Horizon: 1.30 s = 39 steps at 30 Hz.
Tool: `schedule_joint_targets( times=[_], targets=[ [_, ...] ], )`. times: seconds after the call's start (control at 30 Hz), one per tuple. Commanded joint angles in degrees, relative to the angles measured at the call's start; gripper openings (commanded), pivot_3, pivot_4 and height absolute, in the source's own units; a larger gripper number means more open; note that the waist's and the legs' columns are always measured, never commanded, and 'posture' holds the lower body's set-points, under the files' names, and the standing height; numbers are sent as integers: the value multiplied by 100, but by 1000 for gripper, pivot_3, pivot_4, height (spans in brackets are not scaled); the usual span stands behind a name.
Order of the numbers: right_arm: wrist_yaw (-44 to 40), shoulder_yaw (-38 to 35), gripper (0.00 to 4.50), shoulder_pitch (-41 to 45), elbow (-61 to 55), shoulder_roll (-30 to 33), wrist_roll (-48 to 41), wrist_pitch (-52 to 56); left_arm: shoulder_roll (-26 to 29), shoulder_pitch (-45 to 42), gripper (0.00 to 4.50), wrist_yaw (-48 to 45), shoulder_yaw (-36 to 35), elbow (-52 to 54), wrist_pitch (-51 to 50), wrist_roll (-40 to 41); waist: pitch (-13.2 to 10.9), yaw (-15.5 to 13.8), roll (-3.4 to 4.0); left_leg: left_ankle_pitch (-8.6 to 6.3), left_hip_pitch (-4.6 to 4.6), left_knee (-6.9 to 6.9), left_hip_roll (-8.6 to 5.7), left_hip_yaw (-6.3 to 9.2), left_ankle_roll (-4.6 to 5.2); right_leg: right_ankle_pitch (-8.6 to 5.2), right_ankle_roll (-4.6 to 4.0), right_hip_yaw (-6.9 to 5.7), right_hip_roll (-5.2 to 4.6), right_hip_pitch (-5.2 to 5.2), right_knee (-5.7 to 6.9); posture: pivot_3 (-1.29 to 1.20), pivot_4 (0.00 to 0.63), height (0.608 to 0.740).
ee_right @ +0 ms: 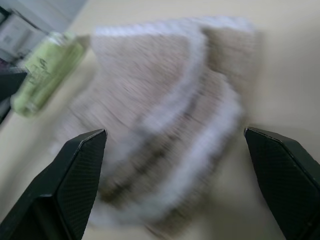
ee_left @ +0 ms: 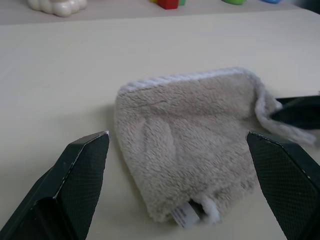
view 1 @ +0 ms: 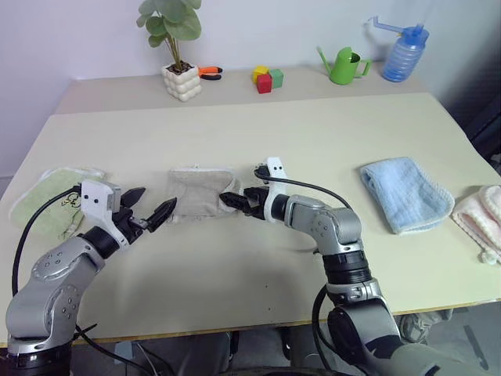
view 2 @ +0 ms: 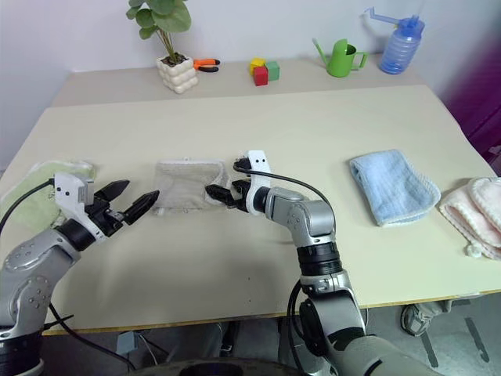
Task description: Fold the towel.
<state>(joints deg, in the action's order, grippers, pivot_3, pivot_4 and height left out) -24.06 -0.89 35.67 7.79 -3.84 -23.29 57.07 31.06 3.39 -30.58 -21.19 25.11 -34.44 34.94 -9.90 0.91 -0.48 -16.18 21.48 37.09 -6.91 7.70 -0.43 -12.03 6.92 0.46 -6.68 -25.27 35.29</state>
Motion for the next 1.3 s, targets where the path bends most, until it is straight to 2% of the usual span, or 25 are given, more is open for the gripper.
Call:
schedule_joint_targets(
  times=[0.03, 0.07, 0.17, 0.3, 0.43, 0.63, 0.73, 0.83, 0.97, 1.03, 1.13, 1.23, 1.3],
  targets=[
    [14, 21, 3965, 220, 84, -205, -165, -76, 71, 24, 4500, -39, -94, 171, 166, -1, 0, 4, 0, -1, 0, -1, 0, 0, 2, 0, 0, 0, 1, -1, 0, 0, 150, 731],
    [19, 7, 3681, 235, 93, -232, -191, -68, 63, 14, 4500, -30, -75, 164, 180, -15, 0, 1, 0, -1, 0, 0, 0, 0, 1, 0, 0, 0, 1, -1, 1, 0, 150, 731],
    [18, -4, 2234, 237, 66, -250, -230, -45, 44, -9, 4500, -13, -32, 152, 204, -43, 0, 2, 0, -1, 1, 0, 0, 0, 1, 0, 0, 0, 0, -1, 0, 0, 150, 731],
    [54, -71, 90, 150, -145, -180, -265, -31, 12, -27, 4500, 3, 80, 143, 252, -112, 0, 7, 0, -1, 0, 0, 0, 0, 1, 0, 0, 0, 1, -2, 0, 0, 150, 731],
    [140, -507, 34, 25, -987, -69, -598, -146, -7, -90, 4500, -11, 257, 161, 278, -122, -1, -18, 1, -1, 2, 0, -1, 0, 1, 0, 0, 0, 0, -2, 0, 0, 150, 731],
    [875, -2132, 34, 84, -2427, 393, -1673, -144, -2, -601, 4500, -204, 658, -201, 280, -141, -2, -42, 3, -6, 2, 1, -4, 6, 9, 0, 1, -4, -3, 4, -2, 0, 150, 731],
    [1800, -3301, 34, 29, -2947, 805, -2212, -108, -38, -1097, 4500, -460, 1043, -668, 375, -262, -5, -40, 8, -6, 2, -2, -4, 5, 10, 0, 1, -4, -2, 2, -1, 0, 150, 731],
    [2702, -4239, 34, -374, -3479, 1050, -2873, -35, -135, -1594, 4500, -717, 1350, -1197, 518, -356, -5, -48, 8, -6, 4, -2, -5, 5, 10, 0, 1, -4, -4, 2, -2, 0, 150, 731],
    [3501, -4746, 34, -1187, -4109, 1146, -3617, -88, -249, -1897, 4500, -989, 1600, -1592, 678, -457, -4, -1, 14, -7, 2, -5, -2, -6, 13, 0, 2, 6, -5, 0, -3, 0, 150, 731],
    [4062, -4948, 34, -2032, -4535, 995, -4038, -98, -335, -2125, 4500, -1198, 1792, -1913, 778, -539, -2, -20, 20, -8, 1, -6, 3, -14, 15, 0, 2, 13, -3, -3, -2, 0, 150, 731],
    [4666, -4845, 34, -2940, -4766, 918, -4281, -109, -447, -2369, 4500, -1439, 1965, -2289, 902, -614, -1, -29, 22, -10, 0, -4, 4, -13, 21, 0, 3, 16, -1, 1, -2, 0, 150, 731],
    [5156, -4742, 34, -3324, -4700, 1010, -4399, -302, -526, -2535, 4500, -1629, 2102, -2568, 1056, -736, -1, -20, 24, -13, -4, 2, 1, -26, 27, 0, 4, 23, -3, 3, -2, 0, 150, 731],
    [5366, -4723, 714, -3496, -4663, 1115, -4392, -443, -585, -2630, 4500, -1695, 2120, -2701, 1108, -768, 0, -27, 25, -13, -7, 2, 2, -25, 27, 0, 4, 23, -1, 4, -1, 0, 150, 731]
  ],
)
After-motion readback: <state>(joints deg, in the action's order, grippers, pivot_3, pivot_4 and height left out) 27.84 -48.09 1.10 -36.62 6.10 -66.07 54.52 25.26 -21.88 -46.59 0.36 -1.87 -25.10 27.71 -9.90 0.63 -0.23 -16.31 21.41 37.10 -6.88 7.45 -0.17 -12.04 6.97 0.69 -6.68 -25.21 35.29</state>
